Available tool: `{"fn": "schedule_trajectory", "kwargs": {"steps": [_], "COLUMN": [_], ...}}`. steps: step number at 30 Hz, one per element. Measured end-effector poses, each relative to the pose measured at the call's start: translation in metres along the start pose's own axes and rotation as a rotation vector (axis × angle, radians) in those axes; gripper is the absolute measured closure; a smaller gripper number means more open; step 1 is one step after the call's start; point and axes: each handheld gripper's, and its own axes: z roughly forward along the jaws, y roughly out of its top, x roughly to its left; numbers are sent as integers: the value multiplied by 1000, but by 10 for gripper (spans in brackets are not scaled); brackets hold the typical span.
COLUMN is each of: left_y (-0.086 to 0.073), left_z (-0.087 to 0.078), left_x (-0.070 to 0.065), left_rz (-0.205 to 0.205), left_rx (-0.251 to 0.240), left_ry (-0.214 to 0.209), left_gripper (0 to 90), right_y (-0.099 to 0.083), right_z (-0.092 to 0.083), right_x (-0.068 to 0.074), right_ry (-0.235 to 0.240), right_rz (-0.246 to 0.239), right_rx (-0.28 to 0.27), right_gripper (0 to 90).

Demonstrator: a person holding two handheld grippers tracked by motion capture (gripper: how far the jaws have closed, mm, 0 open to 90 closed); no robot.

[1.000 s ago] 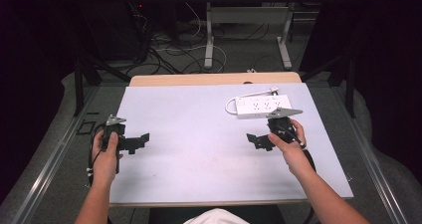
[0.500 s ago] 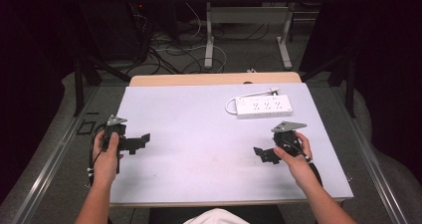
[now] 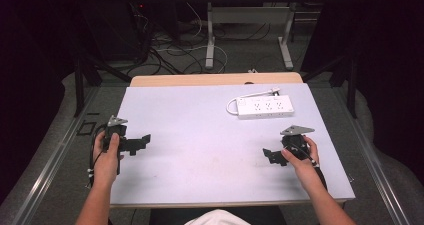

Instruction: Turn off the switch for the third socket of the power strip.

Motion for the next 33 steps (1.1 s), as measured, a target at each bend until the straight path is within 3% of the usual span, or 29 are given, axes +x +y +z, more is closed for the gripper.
{"fn": "schedule_trajectory", "kwargs": {"steps": [6, 33], "left_y": [0, -1], "left_z": [-1, 1], "left_x": [1, 1], "left_rz": [0, -3], "left_rx": [0, 6], "left_ry": [2, -1], "left_gripper": [3, 3], "right_y": [-9, -16], "right_z": [8, 18], "right_x": [-5, -7], "right_ry": [8, -3], "right_rz": [37, 43], "right_rx": [23, 46], "right_gripper": [0, 0]}}
